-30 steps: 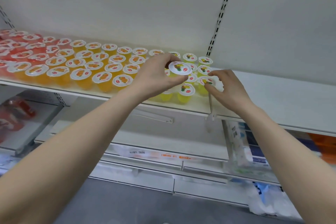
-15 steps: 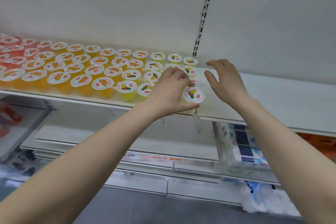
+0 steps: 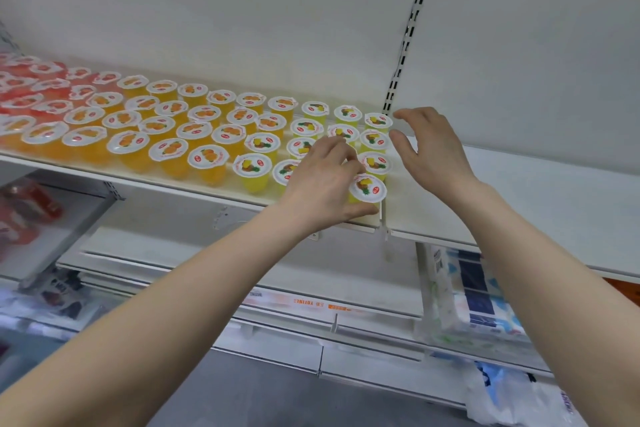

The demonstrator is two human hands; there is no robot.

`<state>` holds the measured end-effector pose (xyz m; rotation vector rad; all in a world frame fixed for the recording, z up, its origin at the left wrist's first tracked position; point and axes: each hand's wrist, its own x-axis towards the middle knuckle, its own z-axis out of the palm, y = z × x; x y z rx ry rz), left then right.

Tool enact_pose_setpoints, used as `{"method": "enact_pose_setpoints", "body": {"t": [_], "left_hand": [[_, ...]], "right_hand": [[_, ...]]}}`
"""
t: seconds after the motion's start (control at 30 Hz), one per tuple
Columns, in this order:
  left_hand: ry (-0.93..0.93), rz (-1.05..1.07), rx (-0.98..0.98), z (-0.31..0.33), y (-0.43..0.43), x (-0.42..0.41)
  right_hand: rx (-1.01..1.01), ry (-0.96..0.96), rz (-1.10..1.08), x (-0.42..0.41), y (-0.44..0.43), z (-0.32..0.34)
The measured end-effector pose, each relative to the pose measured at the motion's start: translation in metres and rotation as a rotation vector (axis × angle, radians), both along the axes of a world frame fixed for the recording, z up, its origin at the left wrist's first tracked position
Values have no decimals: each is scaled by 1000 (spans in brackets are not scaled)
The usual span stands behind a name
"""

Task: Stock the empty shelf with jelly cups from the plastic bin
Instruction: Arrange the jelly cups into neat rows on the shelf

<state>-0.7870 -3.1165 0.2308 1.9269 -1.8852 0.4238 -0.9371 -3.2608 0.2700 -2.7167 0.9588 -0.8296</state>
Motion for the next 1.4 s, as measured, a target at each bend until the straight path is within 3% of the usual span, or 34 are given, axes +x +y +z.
{"method": "enact_pose_setpoints", "body": {"t": [0.27, 0.57, 1.0, 1.23, 1.4], "left_hand": [[74, 71, -41, 30, 25, 30], [-36, 307, -55, 53, 104, 142], [-82, 585, -53, 40, 319, 297], [-21, 789, -64, 8, 460, 352], [138, 998, -63, -38, 553, 376]], "right_hand": [[-124, 54, 68, 29, 11, 18], [-310, 135, 202, 114, 70, 30], [-401, 159, 489, 301, 230, 21], [-410, 91, 716, 399, 347, -19], [-333, 112, 899, 455, 430, -60]]}}
